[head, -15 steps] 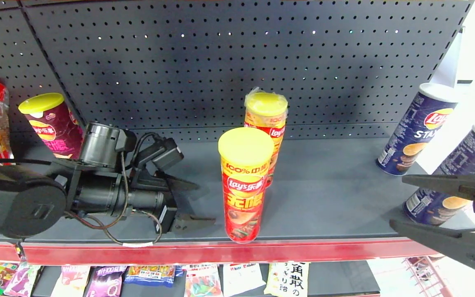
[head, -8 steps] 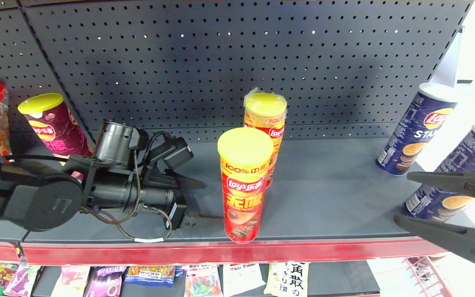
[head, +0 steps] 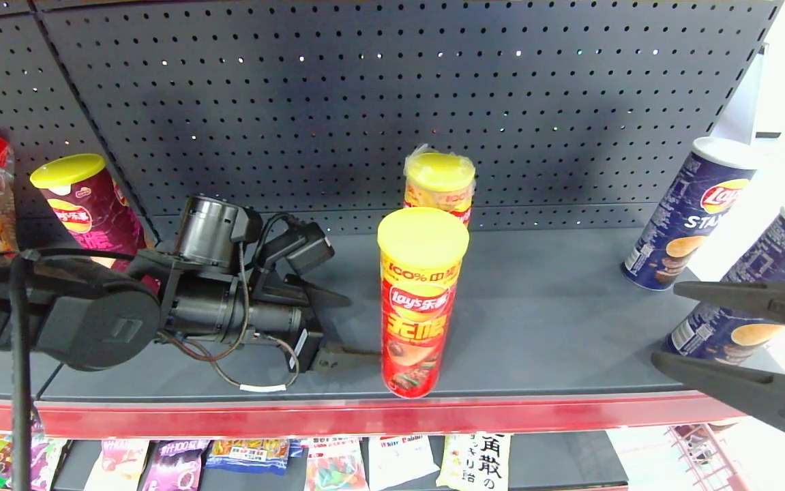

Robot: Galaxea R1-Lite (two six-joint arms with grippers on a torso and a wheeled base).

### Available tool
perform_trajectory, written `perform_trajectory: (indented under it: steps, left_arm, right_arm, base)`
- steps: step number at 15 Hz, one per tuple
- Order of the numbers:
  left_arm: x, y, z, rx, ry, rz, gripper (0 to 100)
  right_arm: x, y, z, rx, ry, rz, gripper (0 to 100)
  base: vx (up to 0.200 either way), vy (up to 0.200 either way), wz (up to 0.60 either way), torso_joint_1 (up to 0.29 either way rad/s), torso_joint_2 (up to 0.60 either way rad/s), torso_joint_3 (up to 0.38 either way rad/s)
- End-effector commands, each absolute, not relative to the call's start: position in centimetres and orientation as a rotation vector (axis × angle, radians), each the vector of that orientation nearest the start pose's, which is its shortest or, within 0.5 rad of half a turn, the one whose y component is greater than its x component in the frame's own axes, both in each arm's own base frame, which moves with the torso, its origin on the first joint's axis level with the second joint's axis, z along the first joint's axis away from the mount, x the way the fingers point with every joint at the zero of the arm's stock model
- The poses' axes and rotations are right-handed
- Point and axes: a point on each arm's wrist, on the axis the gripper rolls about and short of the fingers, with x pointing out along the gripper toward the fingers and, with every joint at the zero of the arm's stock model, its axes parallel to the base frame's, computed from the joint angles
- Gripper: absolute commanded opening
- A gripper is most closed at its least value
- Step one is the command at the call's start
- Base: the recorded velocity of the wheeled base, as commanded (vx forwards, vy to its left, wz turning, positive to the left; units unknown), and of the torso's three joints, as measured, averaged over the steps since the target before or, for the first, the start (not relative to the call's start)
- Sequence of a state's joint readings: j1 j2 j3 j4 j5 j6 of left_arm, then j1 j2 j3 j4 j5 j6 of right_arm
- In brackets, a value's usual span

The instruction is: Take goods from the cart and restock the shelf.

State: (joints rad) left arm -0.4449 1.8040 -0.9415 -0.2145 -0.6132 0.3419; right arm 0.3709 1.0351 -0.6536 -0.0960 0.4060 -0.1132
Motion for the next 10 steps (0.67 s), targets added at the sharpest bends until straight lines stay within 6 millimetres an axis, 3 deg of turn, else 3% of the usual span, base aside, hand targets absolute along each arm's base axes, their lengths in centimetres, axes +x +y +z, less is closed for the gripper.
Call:
perform_trajectory:
  steps: [1,10]
  left_arm:
    - [28.16,-15.19,14.79,0.243,0.496,-1.132,100]
    - [28.63,-15.92,14.51,0.247,0.498,-1.144,100]
  right_arm:
    - [12.22,5.71,23.46,-0.102,0.250,0.788,100]
    - [12.27,5.71,23.47,-0.102,0.248,0.787,100]
  base:
    - [0.000,0.000,0.00,0.000,0.00,0.000]
    - [0.000,0.000,0.00,0.000,0.00,0.000]
